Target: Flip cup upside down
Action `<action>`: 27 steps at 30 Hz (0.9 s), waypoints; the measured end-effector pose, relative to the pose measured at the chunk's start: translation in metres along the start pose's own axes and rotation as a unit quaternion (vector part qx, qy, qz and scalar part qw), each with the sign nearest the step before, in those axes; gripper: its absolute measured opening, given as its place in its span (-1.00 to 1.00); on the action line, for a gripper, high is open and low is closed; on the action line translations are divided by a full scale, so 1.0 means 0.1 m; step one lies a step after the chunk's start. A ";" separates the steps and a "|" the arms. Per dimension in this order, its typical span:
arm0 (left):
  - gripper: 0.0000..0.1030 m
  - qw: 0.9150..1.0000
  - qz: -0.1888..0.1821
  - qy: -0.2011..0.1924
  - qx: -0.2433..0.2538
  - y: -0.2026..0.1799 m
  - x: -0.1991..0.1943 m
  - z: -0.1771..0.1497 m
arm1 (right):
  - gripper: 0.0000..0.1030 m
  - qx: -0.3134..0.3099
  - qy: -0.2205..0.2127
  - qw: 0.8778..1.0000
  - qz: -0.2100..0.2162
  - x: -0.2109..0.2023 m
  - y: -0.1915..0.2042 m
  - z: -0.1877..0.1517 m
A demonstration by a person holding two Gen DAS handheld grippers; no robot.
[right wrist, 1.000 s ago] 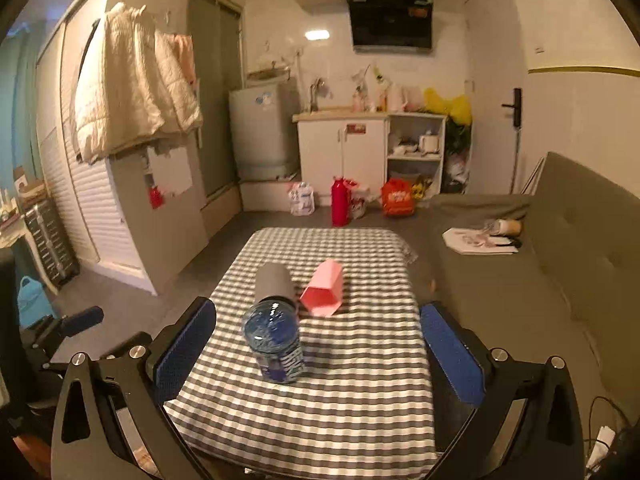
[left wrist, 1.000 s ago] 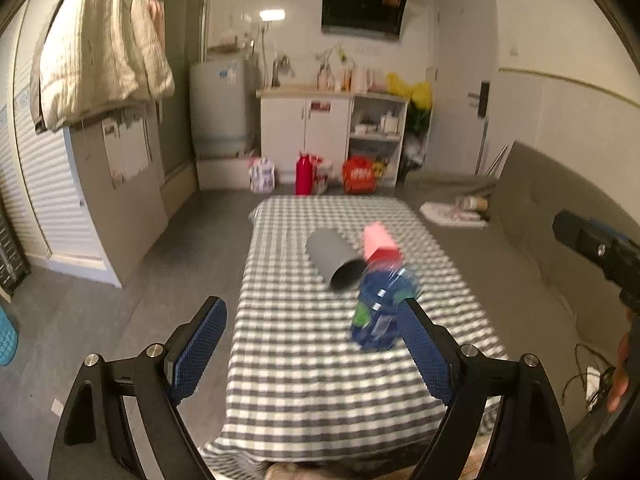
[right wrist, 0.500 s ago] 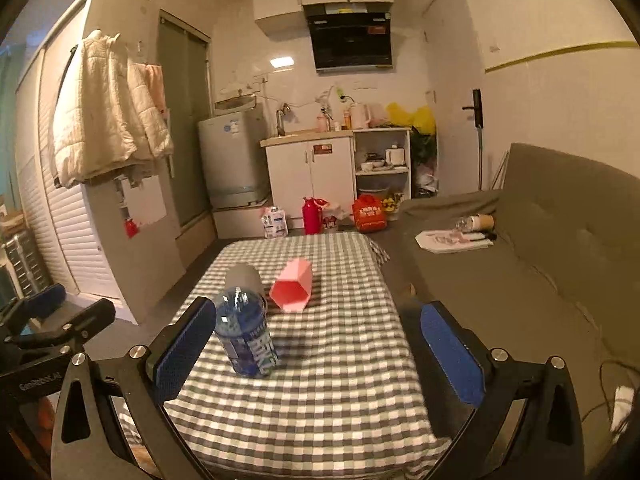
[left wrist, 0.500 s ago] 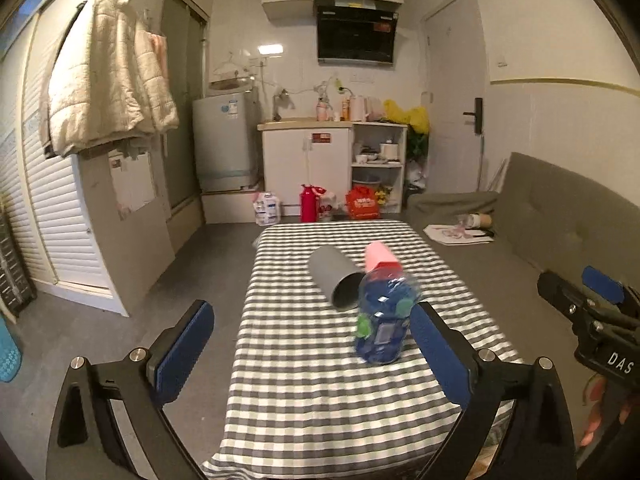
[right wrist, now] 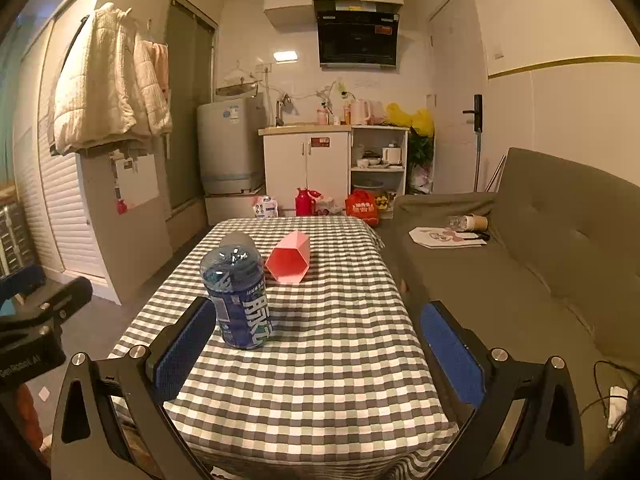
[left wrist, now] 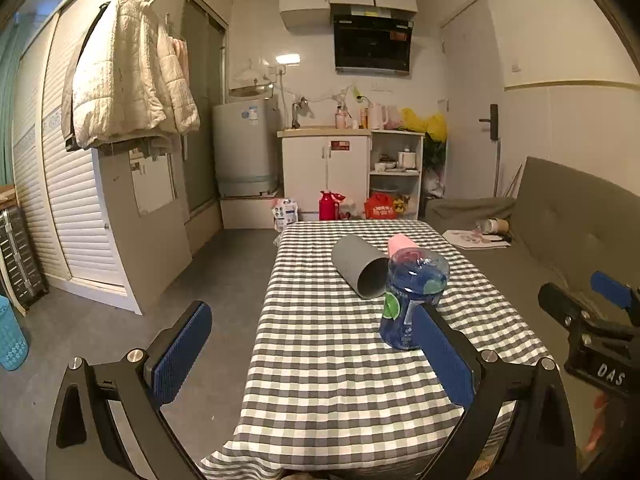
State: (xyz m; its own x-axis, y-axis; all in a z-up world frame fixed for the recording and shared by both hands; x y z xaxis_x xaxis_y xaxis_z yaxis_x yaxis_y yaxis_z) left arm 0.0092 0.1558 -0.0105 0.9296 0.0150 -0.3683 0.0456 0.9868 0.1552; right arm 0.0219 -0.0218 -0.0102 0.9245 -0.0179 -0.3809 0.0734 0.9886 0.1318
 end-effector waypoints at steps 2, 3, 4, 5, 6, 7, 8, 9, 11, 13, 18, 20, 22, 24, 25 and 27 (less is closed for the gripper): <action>1.00 1.000 0.000 0.001 0.004 -0.01 0.01 0.00 | 0.99 0.004 0.003 1.000 0.000 0.01 -0.02 -0.01; 1.00 1.000 -0.001 0.001 0.005 -0.02 0.01 0.00 | 0.99 0.004 0.003 1.000 0.000 0.01 -0.03 -0.01; 1.00 1.000 -0.001 0.001 0.006 -0.02 0.01 0.00 | 0.99 0.004 0.004 1.000 0.001 0.02 -0.03 -0.01; 1.00 1.000 -0.002 0.002 0.005 -0.02 0.01 -0.01 | 0.99 0.003 0.004 1.000 0.000 0.02 -0.02 -0.01; 1.00 1.000 -0.002 0.003 0.005 -0.02 0.02 0.00 | 0.99 0.001 0.005 1.000 0.000 0.03 -0.01 -0.01; 1.00 1.000 -0.003 0.004 0.005 -0.02 0.02 -0.01 | 0.99 0.000 0.007 1.000 0.000 0.04 -0.01 -0.01; 1.00 1.000 -0.003 0.004 0.004 -0.02 0.02 -0.01 | 0.99 -0.001 0.008 1.000 -0.001 0.05 -0.01 -0.01; 1.00 1.000 -0.003 0.005 0.004 -0.02 0.03 -0.01 | 0.99 -0.002 0.009 1.000 -0.001 0.06 -0.01 -0.01; 1.00 1.000 -0.002 0.006 0.006 -0.02 0.03 -0.01 | 0.99 -0.004 0.010 1.000 -0.002 0.07 0.00 -0.01; 1.00 1.000 -0.005 0.006 0.006 -0.03 0.03 -0.01 | 0.99 -0.005 0.010 1.000 -0.002 0.07 0.01 -0.02; 1.00 1.000 -0.012 0.008 0.009 -0.05 0.05 -0.03 | 0.99 -0.012 0.009 1.000 -0.004 0.07 0.04 -0.03; 1.00 1.000 -0.012 0.008 0.009 -0.06 0.05 -0.03 | 0.99 -0.011 0.009 1.000 -0.004 0.07 0.04 -0.03; 1.00 1.000 -0.010 0.010 0.008 -0.06 0.05 -0.03 | 0.99 -0.011 0.009 1.000 -0.005 0.08 0.04 -0.03; 1.00 1.000 -0.006 0.011 0.006 -0.05 0.05 -0.04 | 0.99 -0.010 0.010 1.000 -0.005 0.09 0.03 -0.03; 1.00 1.000 -0.005 0.012 0.006 -0.05 0.05 -0.04 | 0.99 -0.010 0.011 1.000 -0.005 0.09 0.04 -0.03; 1.00 1.000 -0.003 0.013 0.005 -0.04 0.05 -0.04 | 0.99 -0.010 0.010 1.000 -0.006 0.09 0.03 -0.03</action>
Point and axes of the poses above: each gripper's, at about its wrist camera, not at the fingertips, and x roughly the way its jaws point, y to its left, z to its top, the point moved 2 cm from there along x, roughly the way its jaws point, and after that the axes turned 7 degrees about x, right-handed, at the moved point
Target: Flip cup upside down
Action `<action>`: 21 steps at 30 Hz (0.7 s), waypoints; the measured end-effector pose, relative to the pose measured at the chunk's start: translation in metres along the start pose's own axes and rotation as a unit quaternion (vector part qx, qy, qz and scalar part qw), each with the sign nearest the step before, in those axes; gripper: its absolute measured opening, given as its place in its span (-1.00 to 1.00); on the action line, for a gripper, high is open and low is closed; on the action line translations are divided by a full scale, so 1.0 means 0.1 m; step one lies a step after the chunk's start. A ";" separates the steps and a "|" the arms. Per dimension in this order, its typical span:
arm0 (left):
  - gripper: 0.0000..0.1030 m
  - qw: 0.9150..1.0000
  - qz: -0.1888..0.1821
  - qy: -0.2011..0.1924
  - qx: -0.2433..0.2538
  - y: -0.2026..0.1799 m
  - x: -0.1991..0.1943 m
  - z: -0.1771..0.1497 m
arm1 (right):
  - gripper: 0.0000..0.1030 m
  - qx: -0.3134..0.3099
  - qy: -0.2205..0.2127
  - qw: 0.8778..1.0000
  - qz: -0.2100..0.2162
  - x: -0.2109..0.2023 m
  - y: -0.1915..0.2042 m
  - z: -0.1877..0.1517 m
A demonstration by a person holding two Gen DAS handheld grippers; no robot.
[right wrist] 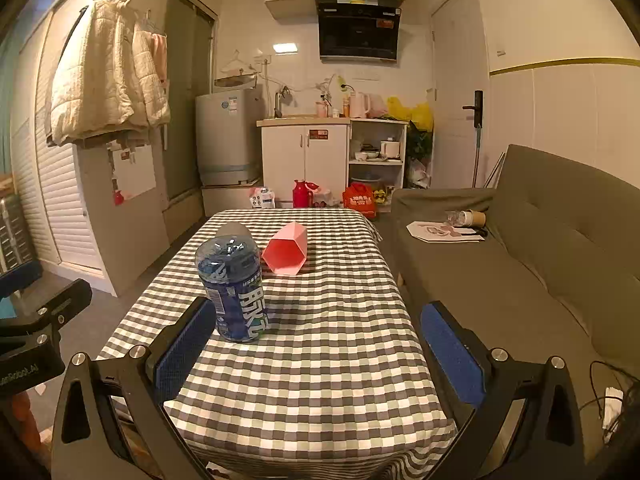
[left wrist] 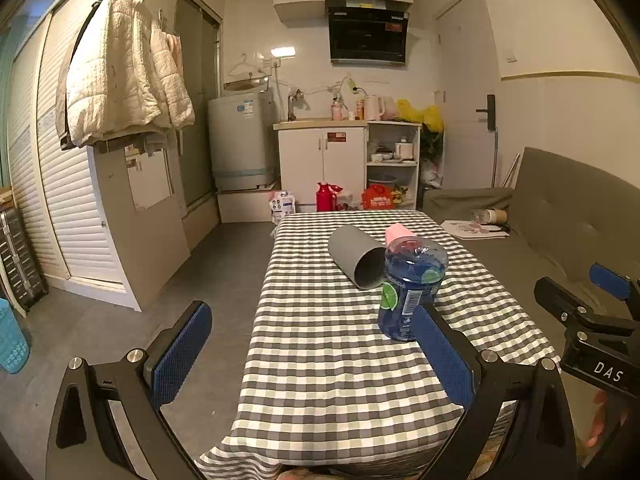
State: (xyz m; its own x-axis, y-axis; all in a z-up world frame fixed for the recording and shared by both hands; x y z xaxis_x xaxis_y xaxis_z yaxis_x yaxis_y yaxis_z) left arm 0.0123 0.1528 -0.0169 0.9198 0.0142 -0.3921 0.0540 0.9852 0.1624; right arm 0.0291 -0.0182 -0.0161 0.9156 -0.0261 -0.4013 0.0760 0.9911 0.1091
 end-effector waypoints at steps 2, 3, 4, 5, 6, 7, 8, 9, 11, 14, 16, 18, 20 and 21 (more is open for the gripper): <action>1.00 1.000 0.002 0.000 0.000 0.01 0.00 0.00 | 0.99 0.000 0.001 1.000 0.000 0.00 0.00 0.00; 1.00 1.000 0.002 0.000 0.000 0.01 0.00 0.00 | 0.99 0.000 0.001 1.000 0.000 0.01 0.00 0.00; 1.00 1.000 0.002 0.000 0.000 0.01 0.00 0.00 | 0.99 0.000 0.001 1.000 -0.001 0.01 -0.01 0.00; 1.00 1.000 0.002 0.001 0.000 0.01 0.00 0.00 | 0.99 0.000 0.000 1.000 0.000 0.01 -0.01 0.00; 1.00 1.000 0.003 0.001 0.000 0.01 0.00 0.00 | 0.99 0.000 0.001 1.000 0.000 0.01 -0.01 -0.01; 1.00 1.000 0.004 0.001 0.000 0.01 0.00 0.00 | 0.99 0.000 0.002 1.000 0.000 0.02 -0.02 -0.01; 1.00 1.000 0.004 0.002 -0.001 0.02 0.00 0.01 | 0.99 0.000 0.002 1.000 -0.001 0.02 -0.02 -0.01; 1.00 1.000 0.004 0.002 -0.001 0.03 0.00 0.01 | 0.99 0.000 0.002 1.000 -0.001 0.01 -0.02 -0.01; 1.00 1.000 0.004 0.002 -0.001 0.03 0.00 0.01 | 0.99 0.000 0.001 1.000 -0.001 0.01 -0.03 -0.01; 1.00 1.000 0.004 0.002 -0.001 0.04 0.00 0.01 | 0.99 0.000 0.002 1.000 0.000 0.01 -0.03 -0.01; 1.00 1.000 0.004 0.002 -0.001 0.04 0.00 0.01 | 0.99 0.000 0.003 1.000 -0.001 0.01 -0.04 -0.02; 1.00 1.000 0.004 0.002 -0.001 0.04 0.00 0.01 | 0.99 -0.001 0.003 1.000 0.000 0.01 -0.03 -0.02; 1.00 1.000 0.004 0.002 -0.001 0.04 0.00 0.01 | 0.99 -0.001 0.002 1.000 -0.001 0.00 -0.03 -0.02; 1.00 1.000 0.004 0.002 -0.001 0.04 0.00 0.01 | 0.99 -0.001 0.003 1.000 0.000 0.01 -0.03 -0.02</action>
Point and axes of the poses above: each gripper's, at about its wrist camera, not at the fingertips, and x roughly the way its jaws point, y to its left, z to its top, the point moved 2 cm from there along x, roughly the way its jaws point, and after that the axes turned 7 degrees about x, right-handed, at the moved point
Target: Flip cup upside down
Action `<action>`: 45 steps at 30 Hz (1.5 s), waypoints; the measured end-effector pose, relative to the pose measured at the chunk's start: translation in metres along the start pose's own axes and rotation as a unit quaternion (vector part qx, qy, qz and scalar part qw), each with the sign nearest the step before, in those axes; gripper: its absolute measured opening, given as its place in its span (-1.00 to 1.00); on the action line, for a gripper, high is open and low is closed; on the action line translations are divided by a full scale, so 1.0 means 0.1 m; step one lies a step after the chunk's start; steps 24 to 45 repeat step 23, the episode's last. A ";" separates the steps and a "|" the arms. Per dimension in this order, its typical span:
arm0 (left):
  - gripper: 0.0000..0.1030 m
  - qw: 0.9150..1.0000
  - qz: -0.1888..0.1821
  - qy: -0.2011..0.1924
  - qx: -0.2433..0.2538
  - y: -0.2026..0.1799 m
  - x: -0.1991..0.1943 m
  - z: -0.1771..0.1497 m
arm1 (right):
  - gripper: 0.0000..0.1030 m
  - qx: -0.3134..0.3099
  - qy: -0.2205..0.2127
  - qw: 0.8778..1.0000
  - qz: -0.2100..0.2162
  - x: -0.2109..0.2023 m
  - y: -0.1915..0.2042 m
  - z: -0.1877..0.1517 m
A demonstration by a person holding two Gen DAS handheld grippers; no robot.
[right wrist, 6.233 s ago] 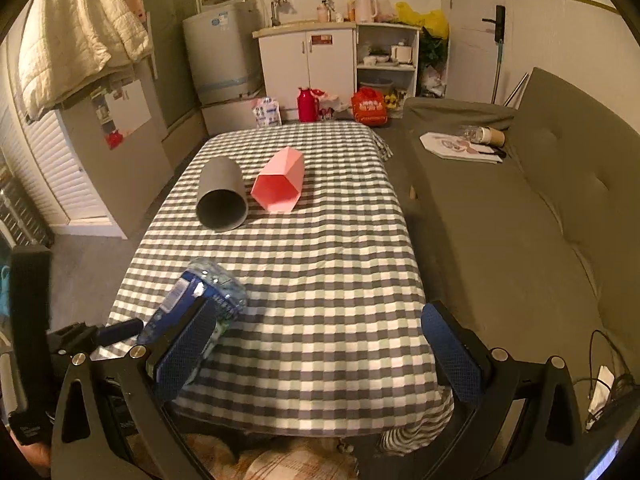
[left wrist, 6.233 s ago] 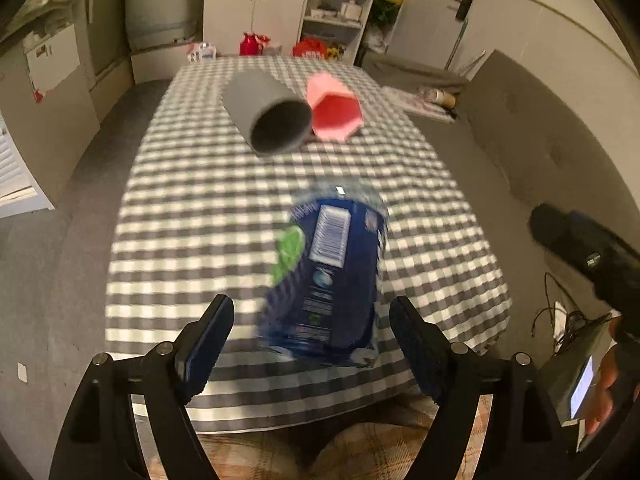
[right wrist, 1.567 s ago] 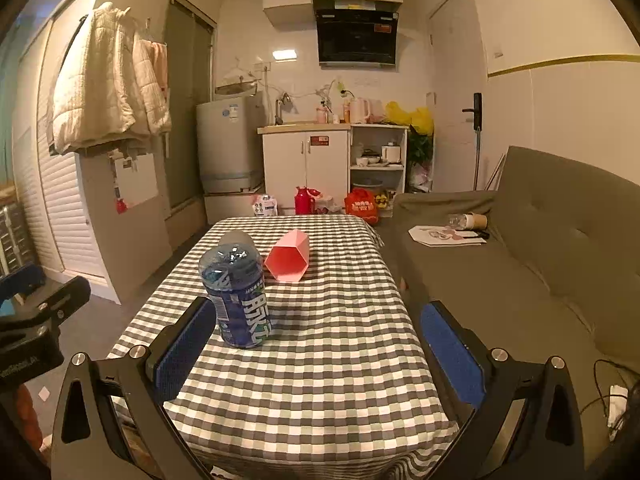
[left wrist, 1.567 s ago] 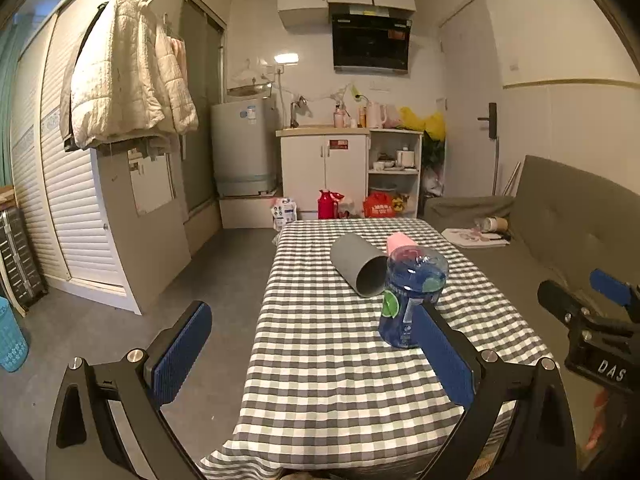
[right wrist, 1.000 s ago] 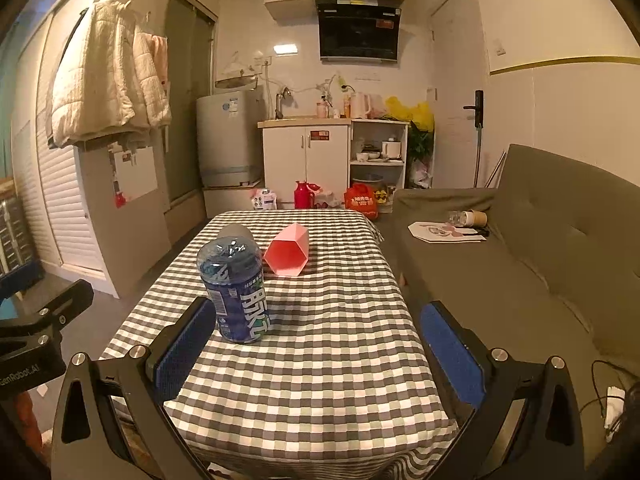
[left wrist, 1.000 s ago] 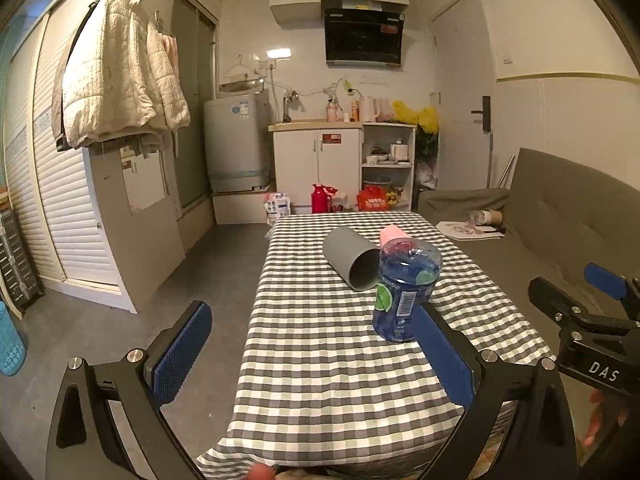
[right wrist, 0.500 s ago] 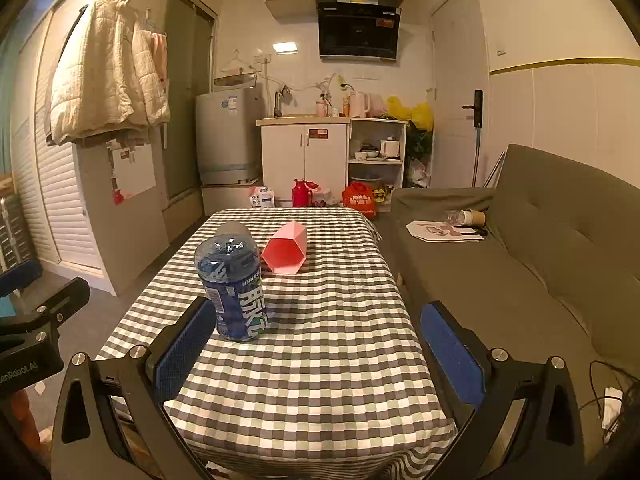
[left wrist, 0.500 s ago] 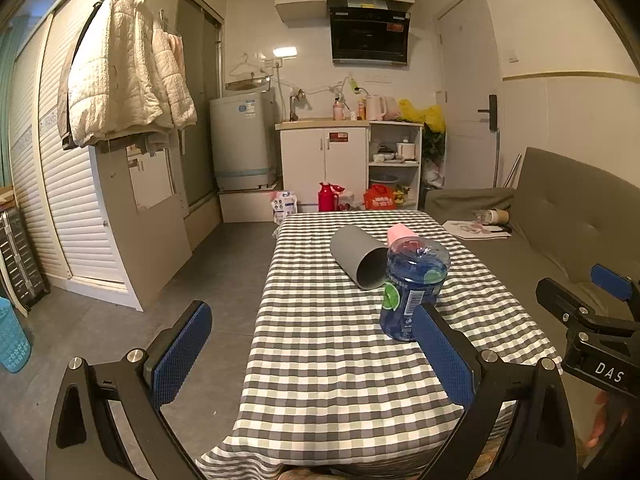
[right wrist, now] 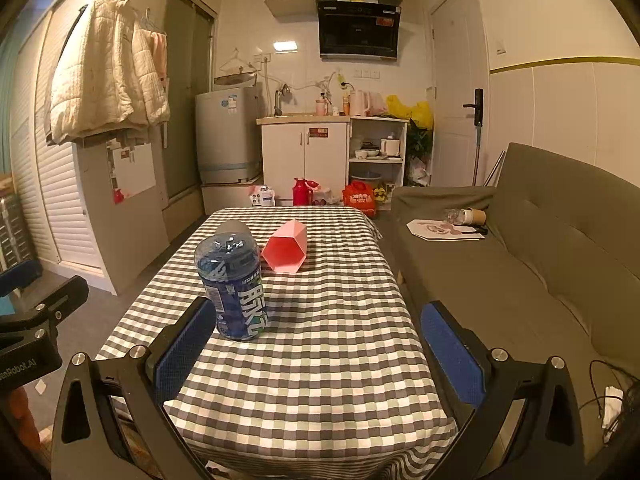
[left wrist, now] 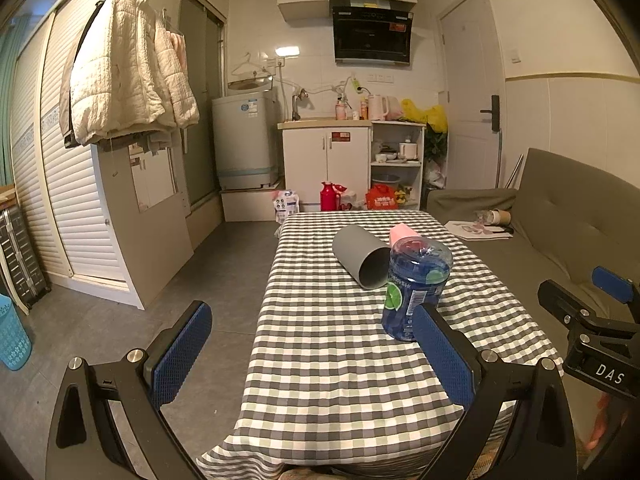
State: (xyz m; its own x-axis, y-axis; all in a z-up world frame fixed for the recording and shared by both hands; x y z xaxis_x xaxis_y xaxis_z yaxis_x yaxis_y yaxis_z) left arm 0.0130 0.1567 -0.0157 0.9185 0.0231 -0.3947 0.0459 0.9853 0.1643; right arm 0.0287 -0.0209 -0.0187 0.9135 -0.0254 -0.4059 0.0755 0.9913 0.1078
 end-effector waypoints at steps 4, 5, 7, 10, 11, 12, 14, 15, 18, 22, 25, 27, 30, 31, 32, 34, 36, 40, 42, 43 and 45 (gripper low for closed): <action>1.00 1.000 0.000 0.000 0.000 0.00 0.00 0.00 | 0.99 0.001 0.001 1.000 0.000 0.00 -0.01 0.00; 1.00 1.000 0.000 0.000 0.000 0.00 0.00 0.00 | 0.99 0.000 0.001 1.000 0.000 0.00 -0.01 0.00; 1.00 1.000 0.000 0.000 0.000 0.00 0.00 0.00 | 0.99 0.000 0.001 1.000 0.000 0.00 -0.01 0.00; 1.00 1.000 0.000 0.000 0.000 0.00 0.00 0.00 | 0.99 0.000 0.002 1.000 0.000 0.01 -0.01 0.00; 1.00 1.000 -0.001 0.000 0.000 0.00 0.00 0.00 | 0.99 -0.001 0.002 1.000 0.000 0.01 -0.01 0.00; 1.00 1.000 0.000 0.000 0.000 0.00 0.00 0.00 | 0.99 -0.001 0.002 1.000 0.000 0.01 -0.01 0.00; 1.00 1.000 -0.001 0.000 0.000 0.00 0.00 0.00 | 0.99 0.000 0.001 1.000 0.001 0.00 -0.02 -0.01; 1.00 1.000 -0.001 0.000 0.000 0.00 0.00 0.00 | 0.99 0.000 0.003 1.000 0.000 0.01 -0.02 -0.01; 1.00 1.000 0.000 0.000 0.000 0.00 0.00 0.00 | 0.99 0.000 0.005 1.000 -0.001 0.01 -0.01 0.00; 1.00 1.000 0.000 0.000 -0.001 0.00 0.00 0.00 | 0.99 0.000 0.007 1.000 -0.002 0.00 -0.01 0.00; 1.00 1.000 -0.001 0.001 -0.001 0.00 0.00 0.00 | 0.99 0.000 0.007 1.000 -0.003 0.01 0.00 0.00; 1.00 1.000 -0.001 0.001 -0.001 0.00 0.00 0.00 | 0.99 0.000 0.007 1.000 -0.003 0.01 0.00 0.00; 1.00 1.000 -0.001 0.001 -0.001 0.00 0.00 0.00 | 0.99 0.000 0.007 1.000 -0.003 0.01 0.00 0.00; 1.00 1.000 -0.001 0.001 -0.001 0.00 0.00 0.00 | 0.99 0.000 0.007 1.000 -0.003 0.01 0.00 0.00; 1.00 1.000 -0.001 0.001 -0.001 0.00 0.00 0.00 | 0.99 0.000 0.007 1.000 -0.003 0.01 0.00 0.00; 1.00 1.000 -0.001 0.001 -0.001 0.00 0.00 0.00 | 0.99 0.000 0.007 1.000 -0.003 0.01 0.00 0.00; 1.00 1.000 -0.001 0.001 -0.001 0.00 0.00 0.00 | 0.99 0.000 0.007 1.000 -0.003 0.01 0.00 0.00; 1.00 1.000 -0.001 0.001 -0.001 0.00 0.00 0.00 | 0.99 0.000 0.007 1.000 -0.003 0.01 0.00 0.00; 1.00 1.000 -0.001 0.001 -0.001 0.00 0.00 0.00 | 0.99 0.000 0.007 1.000 -0.003 0.01 0.00 0.00; 1.00 1.000 -0.001 0.001 -0.001 0.00 0.00 0.00 | 0.99 0.000 0.007 1.000 -0.003 0.01 0.00 0.00; 1.00 1.000 -0.001 0.001 -0.001 0.00 0.00 0.00 | 0.99 0.000 0.007 1.000 -0.003 0.01 0.00 0.00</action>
Point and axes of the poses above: each gripper's, at about its wrist camera, not at the fingertips, and x roughly the way its jaws point, y to its left, z to its top, the point moved 2 cm from there along x, roughly the way its jaws point, and after that the axes turned 7 degrees about x, right-handed, at the moved point
